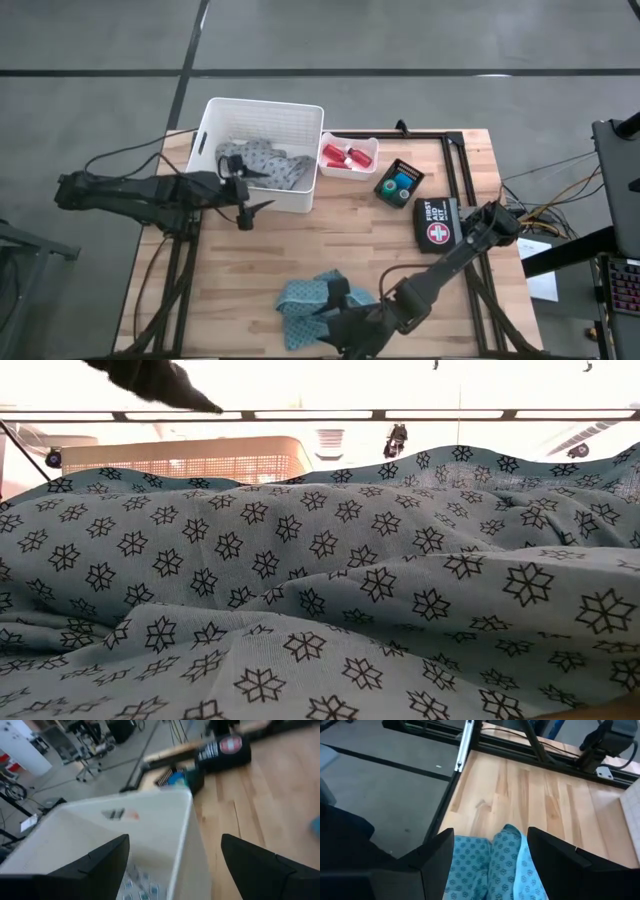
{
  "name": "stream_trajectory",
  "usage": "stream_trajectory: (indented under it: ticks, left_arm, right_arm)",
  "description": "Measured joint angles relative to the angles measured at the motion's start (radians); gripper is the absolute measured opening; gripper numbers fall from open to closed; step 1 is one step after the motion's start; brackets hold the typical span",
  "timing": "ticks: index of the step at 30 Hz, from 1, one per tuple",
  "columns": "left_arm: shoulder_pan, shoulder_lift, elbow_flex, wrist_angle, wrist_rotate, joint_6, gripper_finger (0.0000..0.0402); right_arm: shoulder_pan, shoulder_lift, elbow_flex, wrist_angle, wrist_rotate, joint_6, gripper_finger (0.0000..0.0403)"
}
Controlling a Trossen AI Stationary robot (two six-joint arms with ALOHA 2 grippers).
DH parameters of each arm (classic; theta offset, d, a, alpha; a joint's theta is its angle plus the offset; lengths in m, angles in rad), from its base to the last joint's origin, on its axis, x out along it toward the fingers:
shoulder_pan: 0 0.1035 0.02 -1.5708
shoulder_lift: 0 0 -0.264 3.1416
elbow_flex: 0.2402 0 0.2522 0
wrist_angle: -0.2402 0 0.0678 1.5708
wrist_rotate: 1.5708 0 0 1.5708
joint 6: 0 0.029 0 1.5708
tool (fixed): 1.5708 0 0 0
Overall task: Pick & Place Medicine items
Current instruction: Put the blue patient gown into the big white bin
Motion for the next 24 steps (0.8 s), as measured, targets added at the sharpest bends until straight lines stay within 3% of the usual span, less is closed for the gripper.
stream_trajectory:
  ticks: [5, 7, 11, 14, 19, 24]
  left_arm:
    - [-0.007, 0.0, 0.106, -0.001, 0.057, -0.185, 0.032]
    - [-0.013, -0.001, 0.157, -0.028, 0.148, -0.238, 0.032]
    - [-0.058, 0.0, 0.252, -0.142, 0.435, -0.185, 0.032]
    - [-0.116, -0.007, 0.304, -0.208, 0.515, -0.196, 0.032]
    - [-0.277, -0.069, 0.28, -0.244, 0.385, -0.219, 0.032]
    - [-0.504, -0.17, 0.179, -0.245, 0.076, -0.244, 0.032]
  right_arm:
    - [-0.001, 0.0, 0.0, -0.004, 0.0, 0.0, 0.0249]
    - [-0.001, 0.0, 0.0, -0.007, 0.0, -0.007, 0.0249]
    - [0.0, 0.0, -0.001, -0.007, 0.0, -0.011, 0.0249]
    - [0.0, 0.0, -0.002, -0.007, 0.0, -0.01, 0.0249]
    - [0.002, 0.0, -0.007, -0.014, 0.001, -0.007, 0.0249]
    - [0.003, 0.0, -0.015, -0.025, 0.0, 0.029, 0.0249]
